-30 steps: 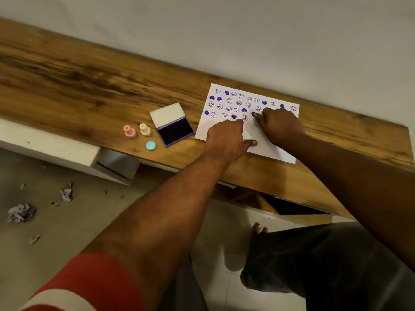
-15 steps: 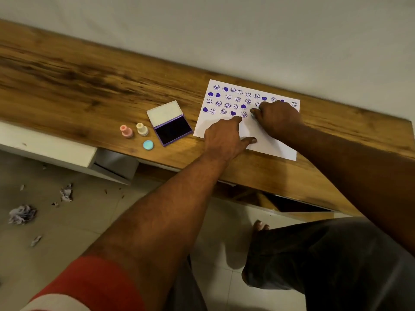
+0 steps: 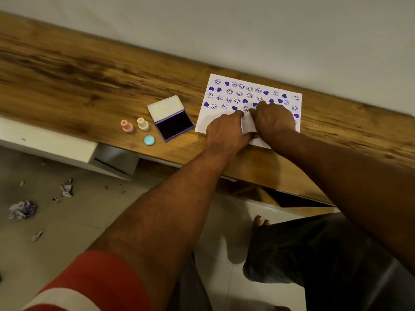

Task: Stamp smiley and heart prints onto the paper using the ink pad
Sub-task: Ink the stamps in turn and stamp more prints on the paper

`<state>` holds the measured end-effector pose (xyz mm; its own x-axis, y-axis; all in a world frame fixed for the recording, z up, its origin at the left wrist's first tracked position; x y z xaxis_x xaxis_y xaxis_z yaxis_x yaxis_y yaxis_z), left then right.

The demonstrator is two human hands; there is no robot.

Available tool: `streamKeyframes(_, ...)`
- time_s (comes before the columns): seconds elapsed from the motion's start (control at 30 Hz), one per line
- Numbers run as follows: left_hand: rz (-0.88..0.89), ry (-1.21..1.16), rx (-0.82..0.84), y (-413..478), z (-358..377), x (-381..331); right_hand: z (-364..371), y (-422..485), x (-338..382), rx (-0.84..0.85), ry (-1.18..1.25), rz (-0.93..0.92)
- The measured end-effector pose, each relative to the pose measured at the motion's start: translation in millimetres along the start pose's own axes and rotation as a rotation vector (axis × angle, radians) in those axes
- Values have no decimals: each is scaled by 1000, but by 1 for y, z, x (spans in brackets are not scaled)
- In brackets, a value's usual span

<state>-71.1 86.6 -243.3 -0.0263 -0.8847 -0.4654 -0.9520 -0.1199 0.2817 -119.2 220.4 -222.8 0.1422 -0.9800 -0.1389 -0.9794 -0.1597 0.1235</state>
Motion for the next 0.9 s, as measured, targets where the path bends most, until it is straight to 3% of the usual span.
streamKeyframes(0.2, -3, 7, 53, 0, 0, -1, -10, -3, 3, 10, -77, -96)
streamKeyframes(0.33, -4, -1, 36, -4, 1, -1, -14, -3, 1, 1, -76, -43)
streamKeyframes(0.5, 17, 25, 41, -4, 3, -1, -20, 8, -1, 105, -96, -137)
streamKeyframes(0.57, 35, 33, 38, -4, 1, 2, -27, 15, -11, 116, 77, -57)
streamKeyframes(0.67, 92, 27, -19, -6, -12, 8, -38, 14, -44, -137, 482, 282)
streamKeyframes(0.73, 135, 26, -69, -7, -26, 11, -38, 7, -60, -244, 624, 422)
streamKeyframes(0.9, 160, 55, -129, -15, -69, 35, -37, -7, -61, -178, 712, 367)
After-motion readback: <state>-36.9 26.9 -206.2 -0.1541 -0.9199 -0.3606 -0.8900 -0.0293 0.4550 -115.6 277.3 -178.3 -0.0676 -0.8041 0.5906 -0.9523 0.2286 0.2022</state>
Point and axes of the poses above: each hand's wrist, its own y-axis towards the middle knuckle, its own z-axis out of the palm, x = y × z, the point moved 4 cm from there along y, towards the middle knuckle, and after that the axes turned 11 degrees about -x, right-handed, at the moved point
